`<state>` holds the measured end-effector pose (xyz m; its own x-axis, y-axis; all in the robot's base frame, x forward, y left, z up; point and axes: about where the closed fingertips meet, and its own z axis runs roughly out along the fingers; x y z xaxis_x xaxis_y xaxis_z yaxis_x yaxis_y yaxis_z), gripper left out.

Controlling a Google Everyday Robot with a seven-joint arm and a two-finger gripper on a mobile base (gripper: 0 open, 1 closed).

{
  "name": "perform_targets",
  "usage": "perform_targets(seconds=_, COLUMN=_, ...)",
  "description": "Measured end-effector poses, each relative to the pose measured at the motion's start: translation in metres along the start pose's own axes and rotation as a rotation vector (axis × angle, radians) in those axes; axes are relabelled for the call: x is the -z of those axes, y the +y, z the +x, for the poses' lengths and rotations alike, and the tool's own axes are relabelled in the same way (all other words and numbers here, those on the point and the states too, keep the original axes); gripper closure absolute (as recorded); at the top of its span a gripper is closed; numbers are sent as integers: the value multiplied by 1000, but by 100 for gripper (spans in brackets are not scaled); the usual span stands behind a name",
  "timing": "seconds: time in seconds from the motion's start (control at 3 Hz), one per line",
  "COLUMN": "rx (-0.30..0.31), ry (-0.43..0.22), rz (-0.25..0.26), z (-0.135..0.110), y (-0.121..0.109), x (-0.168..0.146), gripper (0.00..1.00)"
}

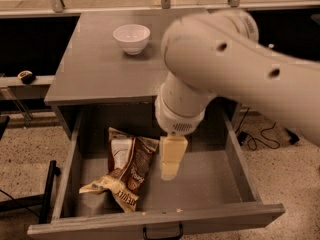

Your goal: Pick brown chip bag from top drawer and place on counter

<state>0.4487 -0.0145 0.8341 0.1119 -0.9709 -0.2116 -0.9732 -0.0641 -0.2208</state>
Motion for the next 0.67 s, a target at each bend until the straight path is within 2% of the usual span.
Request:
perform_targets(seconds=0.33, rx=11, ry=-12, rz=23, z=1, y=1, x=-17, gripper=0)
perform_targets(seconds=0.67, rx=69, ry=3, rz=-28, z=4, y=-2, x=-37, gripper=0)
